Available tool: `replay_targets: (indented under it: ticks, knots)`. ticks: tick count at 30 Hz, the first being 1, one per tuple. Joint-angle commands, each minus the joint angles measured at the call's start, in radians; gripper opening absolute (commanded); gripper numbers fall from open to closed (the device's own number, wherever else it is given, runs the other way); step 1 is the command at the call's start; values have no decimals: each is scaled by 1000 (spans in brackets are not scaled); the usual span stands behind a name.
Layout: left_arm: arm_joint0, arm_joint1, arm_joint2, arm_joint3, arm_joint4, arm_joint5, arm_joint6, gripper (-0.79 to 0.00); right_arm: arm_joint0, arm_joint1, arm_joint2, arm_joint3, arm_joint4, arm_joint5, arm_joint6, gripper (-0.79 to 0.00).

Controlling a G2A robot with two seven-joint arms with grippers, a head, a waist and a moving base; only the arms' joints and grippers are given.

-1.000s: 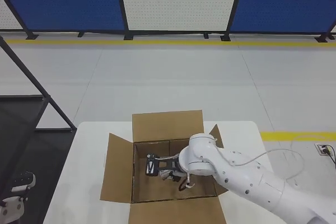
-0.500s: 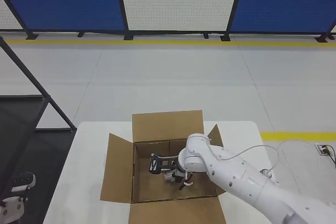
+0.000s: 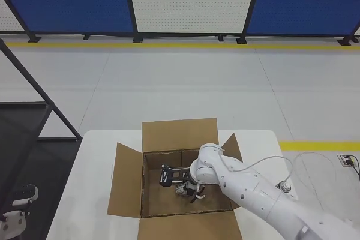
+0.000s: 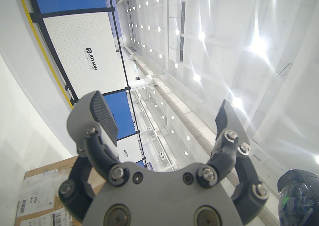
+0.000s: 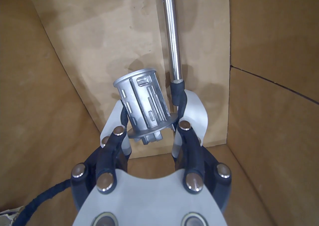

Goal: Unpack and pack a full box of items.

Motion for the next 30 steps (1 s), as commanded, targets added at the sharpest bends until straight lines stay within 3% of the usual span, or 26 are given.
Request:
replay_targets:
  ticks: [1,6,17,20,23,30]
  knots:
    - [0,0,0,0,0,0,0,0,-3,-2,6,4,-3,-2,1,-520]
    - [0,0,0,0,0,0,0,0,-10,-4,18,10,-12,-4,8,-440]
    - [0,0,0,0,0,0,0,0,-27,-4,50,17,-28,-10,18,-391]
    - [0,0,0,0,0,0,0,0,-33,-1,61,13,-33,-8,21,-268]
    - [0,0,0,0,0,0,0,0,-39,4,73,3,-39,-3,25,0]
    - [0,0,0,0,0,0,0,0,-55,25,110,-55,-69,15,32,0]
